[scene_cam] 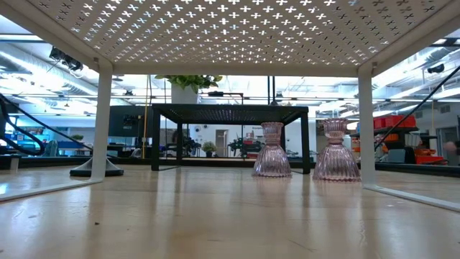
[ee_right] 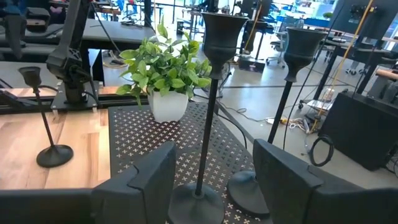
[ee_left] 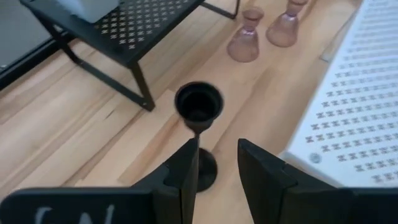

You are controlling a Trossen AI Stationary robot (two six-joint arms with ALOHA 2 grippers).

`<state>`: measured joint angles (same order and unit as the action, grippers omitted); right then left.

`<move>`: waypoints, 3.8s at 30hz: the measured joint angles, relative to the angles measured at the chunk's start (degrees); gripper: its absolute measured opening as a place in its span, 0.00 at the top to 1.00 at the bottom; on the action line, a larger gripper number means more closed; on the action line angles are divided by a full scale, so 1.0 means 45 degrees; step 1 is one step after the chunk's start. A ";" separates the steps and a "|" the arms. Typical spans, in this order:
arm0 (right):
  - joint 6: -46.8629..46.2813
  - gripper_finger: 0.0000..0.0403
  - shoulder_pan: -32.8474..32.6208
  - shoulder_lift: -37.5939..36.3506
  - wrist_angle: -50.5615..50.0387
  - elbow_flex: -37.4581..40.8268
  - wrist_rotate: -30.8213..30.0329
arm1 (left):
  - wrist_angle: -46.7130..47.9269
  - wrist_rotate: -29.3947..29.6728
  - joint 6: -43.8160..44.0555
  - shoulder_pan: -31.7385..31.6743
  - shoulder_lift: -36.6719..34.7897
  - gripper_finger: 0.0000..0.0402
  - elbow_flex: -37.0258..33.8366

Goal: Pick & Place candle stick holders
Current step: Put the big black candle holder on the black shelf aligned with the other big black candle holder

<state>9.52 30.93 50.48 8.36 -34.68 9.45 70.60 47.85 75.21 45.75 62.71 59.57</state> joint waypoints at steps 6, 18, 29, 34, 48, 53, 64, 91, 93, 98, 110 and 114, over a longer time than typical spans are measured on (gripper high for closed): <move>0.0000 0.47 -0.0002 0.0000 0.0000 0.0000 -0.0002 | 0.0317 0.0117 0.0832 0.0006 0.1223 0.71 -0.0004; 0.0010 0.47 -0.0002 0.0005 0.0010 0.0000 0.0000 | 0.0823 0.1396 0.3503 -0.0096 0.4098 0.71 -0.0004; 0.0090 0.47 -0.0002 0.0005 0.0015 0.0000 0.0000 | 0.0894 0.1488 0.4193 -0.1383 0.5348 0.71 -0.0004; 0.0138 0.47 0.0000 0.0005 0.0015 0.0000 0.0000 | 0.1048 0.2295 0.4684 -0.1490 0.5818 0.72 -0.0004; 0.0166 0.47 -0.0001 0.0005 0.0003 0.0000 0.0000 | 0.1579 0.2773 0.5846 -0.1655 0.6433 0.91 -0.0009; 0.0146 0.47 -0.0002 0.0005 -0.0109 0.0000 0.0002 | 0.1623 0.2774 0.5942 -0.1655 0.6422 0.92 -0.0009; 0.0189 0.47 0.0001 0.0005 -0.0189 0.0000 0.0000 | 0.2074 0.3372 0.6088 -0.1653 0.6125 0.92 -0.0009; -0.0724 0.47 -0.0151 0.0010 0.0895 0.0000 0.3124 | -0.4312 0.5376 -0.4692 0.0287 -0.0053 0.92 0.0020; -0.0955 0.47 -0.0310 0.0010 0.1039 0.0000 0.3359 | -0.5751 0.5414 -0.6607 0.0226 -0.0408 0.92 0.0020; -0.1114 0.47 -0.1003 0.0010 0.1217 0.0000 0.3454 | -0.9508 0.4818 -1.1378 -0.0426 -0.0849 0.92 0.0024; -0.1398 0.50 -0.3380 0.0024 0.2811 0.0000 0.0482 | -1.2835 0.0359 -1.5770 -0.4400 -0.0820 0.92 0.0025; -0.1749 0.55 -0.3977 0.0113 0.2859 0.0000 -0.0773 | -1.3510 -0.1535 -1.6034 -0.5734 -0.0585 0.92 0.0025</move>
<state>1.65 13.03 50.99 21.23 -34.68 5.97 9.80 40.95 3.06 19.95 60.08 59.68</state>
